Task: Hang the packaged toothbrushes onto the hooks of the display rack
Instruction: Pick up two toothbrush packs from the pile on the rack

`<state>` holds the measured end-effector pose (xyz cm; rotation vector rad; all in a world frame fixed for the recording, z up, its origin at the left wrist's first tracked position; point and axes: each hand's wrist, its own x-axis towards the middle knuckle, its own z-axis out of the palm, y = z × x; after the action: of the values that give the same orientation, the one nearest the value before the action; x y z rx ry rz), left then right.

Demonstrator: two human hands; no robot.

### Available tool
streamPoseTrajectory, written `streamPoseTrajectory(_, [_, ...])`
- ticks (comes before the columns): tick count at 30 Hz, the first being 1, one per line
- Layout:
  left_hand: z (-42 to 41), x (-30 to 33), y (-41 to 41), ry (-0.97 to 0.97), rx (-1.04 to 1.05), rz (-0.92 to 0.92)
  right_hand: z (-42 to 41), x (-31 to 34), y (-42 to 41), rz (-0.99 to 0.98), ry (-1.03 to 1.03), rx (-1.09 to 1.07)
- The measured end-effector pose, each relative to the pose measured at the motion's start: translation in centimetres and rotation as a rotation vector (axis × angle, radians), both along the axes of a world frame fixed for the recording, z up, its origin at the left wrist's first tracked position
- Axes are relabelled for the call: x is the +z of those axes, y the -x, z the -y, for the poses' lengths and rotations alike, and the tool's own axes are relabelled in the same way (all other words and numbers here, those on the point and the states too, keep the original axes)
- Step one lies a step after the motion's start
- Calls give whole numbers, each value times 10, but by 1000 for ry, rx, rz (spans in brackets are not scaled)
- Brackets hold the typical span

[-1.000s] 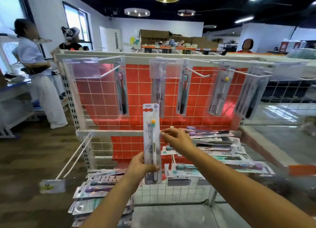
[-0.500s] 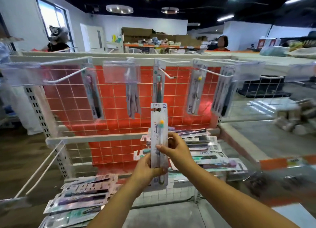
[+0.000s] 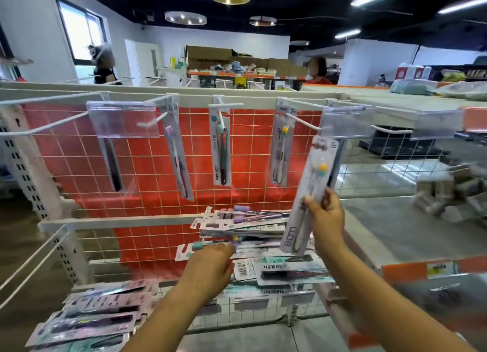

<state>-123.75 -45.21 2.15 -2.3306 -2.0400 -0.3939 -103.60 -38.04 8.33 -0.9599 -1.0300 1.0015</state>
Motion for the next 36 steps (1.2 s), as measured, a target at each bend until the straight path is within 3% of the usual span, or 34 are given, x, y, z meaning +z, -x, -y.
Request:
streamPoseTrajectory(8, [-14,-10,-14,69,28,-80,-17,13,-16,77,-105,69])
streamPoseTrajectory(17, [-25,-12,-24,101,76,-61,-70,20,-12,544,-86,64])
streamPoseTrajectory(27, [-22,-18,-46,130,172,17,-131,44,2,661,14,137])
streamPoseTrajectory(36, [-16,-17,-64,139,226,28,-139,40,0,848,-77,136])
